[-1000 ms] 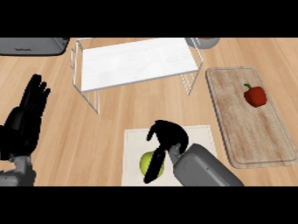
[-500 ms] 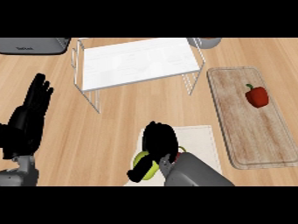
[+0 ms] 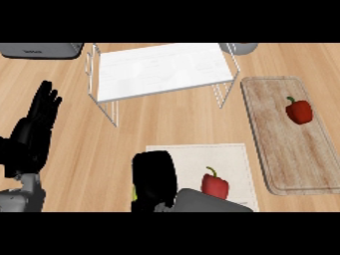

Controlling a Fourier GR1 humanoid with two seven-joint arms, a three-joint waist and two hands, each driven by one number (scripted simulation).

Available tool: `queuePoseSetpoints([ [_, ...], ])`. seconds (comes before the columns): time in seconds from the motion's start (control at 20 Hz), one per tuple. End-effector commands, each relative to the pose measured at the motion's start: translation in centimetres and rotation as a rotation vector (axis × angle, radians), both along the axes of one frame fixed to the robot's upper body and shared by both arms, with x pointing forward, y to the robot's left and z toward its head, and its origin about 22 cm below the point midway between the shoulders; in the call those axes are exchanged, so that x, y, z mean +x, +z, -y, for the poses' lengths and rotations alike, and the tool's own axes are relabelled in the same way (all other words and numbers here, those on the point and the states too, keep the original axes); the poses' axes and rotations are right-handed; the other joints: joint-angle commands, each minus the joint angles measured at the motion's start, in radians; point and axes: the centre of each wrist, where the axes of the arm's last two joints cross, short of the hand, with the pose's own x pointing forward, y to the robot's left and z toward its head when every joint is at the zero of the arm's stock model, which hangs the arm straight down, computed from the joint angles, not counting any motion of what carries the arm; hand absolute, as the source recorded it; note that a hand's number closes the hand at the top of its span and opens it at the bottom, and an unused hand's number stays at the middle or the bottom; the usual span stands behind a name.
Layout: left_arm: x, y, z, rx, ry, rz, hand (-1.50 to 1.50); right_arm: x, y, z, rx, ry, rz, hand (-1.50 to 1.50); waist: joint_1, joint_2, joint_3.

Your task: Pick the pear from the placemat and place it in the tiered shelf

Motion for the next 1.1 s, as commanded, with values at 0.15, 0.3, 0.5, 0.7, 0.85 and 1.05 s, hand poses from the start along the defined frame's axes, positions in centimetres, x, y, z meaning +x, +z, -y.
queuePoseSetpoints([
  [0.15,0.1,-0.3,0.4,-0.020,0.006,-0.031,0.00,-1.4,7.4,-0.8,0.316,-0.110,0.139,1.50,-0.024,-0.008,0.001],
  [0.3,-0.3,-0.6,-1.0,0.003,0.017,-0.014,0.00,-1.2,10.2,-0.7,0.431,-0.166,0.224,1.50,-0.022,-0.012,-0.001],
  [0.5,-1.0,-1.4,-0.8,0.004,0.030,-0.027,0.00,-0.1,14.0,-0.1,0.467,-0.285,0.331,1.50,-0.040,-0.017,-0.001],
  [0.7,-1.8,-1.2,-0.3,-0.007,0.015,-0.023,0.00,0.3,16.5,0.0,0.392,-0.351,0.416,1.50,-0.035,-0.017,-0.001],
  [0.85,-0.2,-0.2,0.3,-0.017,0.042,-0.009,0.00,1.1,17.4,0.0,0.380,-0.377,0.453,1.50,-0.040,-0.009,-0.001],
  [1.05,-1.1,-0.1,-1.9,0.003,0.034,-0.017,0.00,1.6,19.0,0.9,0.416,-0.414,0.473,1.50,-0.030,-0.009,-0.001],
])
